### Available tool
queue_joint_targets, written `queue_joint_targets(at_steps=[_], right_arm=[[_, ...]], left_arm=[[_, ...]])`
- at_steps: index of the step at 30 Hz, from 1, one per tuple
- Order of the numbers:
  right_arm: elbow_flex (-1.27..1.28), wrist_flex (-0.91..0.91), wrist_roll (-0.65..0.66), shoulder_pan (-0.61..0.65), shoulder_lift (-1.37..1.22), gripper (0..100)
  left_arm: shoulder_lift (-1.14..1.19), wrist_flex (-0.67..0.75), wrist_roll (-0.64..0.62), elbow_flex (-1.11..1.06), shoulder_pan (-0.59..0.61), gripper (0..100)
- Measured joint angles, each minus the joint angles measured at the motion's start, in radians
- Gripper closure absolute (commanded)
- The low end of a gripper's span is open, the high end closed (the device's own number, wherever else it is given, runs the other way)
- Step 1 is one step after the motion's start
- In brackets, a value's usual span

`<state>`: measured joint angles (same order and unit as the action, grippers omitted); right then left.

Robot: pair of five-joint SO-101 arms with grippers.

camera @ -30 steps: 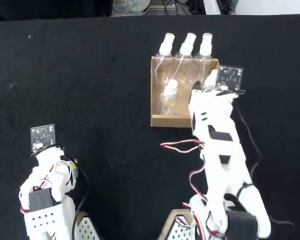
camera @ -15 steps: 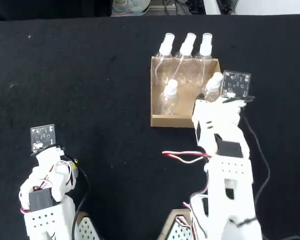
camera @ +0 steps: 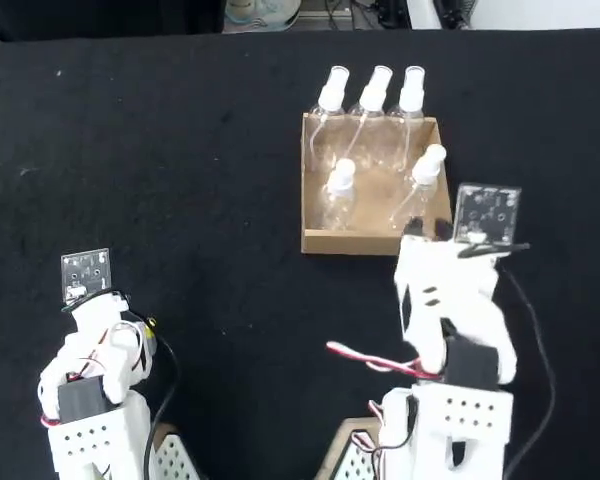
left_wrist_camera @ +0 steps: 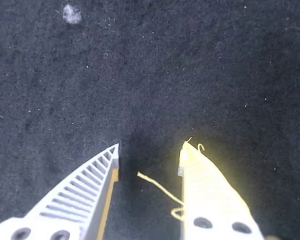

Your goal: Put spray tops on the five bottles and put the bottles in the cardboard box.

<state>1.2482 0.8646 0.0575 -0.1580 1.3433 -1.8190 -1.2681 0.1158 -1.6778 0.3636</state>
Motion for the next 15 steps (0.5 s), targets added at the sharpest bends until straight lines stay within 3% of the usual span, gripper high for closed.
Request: queue_joint_targets(at_steps=[2, 6, 8, 15], right_arm=[[0.061, 0.008, 0.046, 0.0, 0.035, 98.2], [0.187, 0.011, 0.11, 0.002, 0.126, 98.0], [0.25, 0.011, 0.118, 0.002, 0.176, 98.0], [0.437, 0.155, 0.121, -0.008, 0.399, 97.7]], left_arm=[[0.0, 0.0, 0.0, 0.0, 0.0, 82], [0.0, 0.0, 0.0, 0.0, 0.0, 98], [0.0, 0.0, 0.0, 0.0, 0.0, 94], [0.0, 0.0, -0.002, 0.0, -0.043, 97]])
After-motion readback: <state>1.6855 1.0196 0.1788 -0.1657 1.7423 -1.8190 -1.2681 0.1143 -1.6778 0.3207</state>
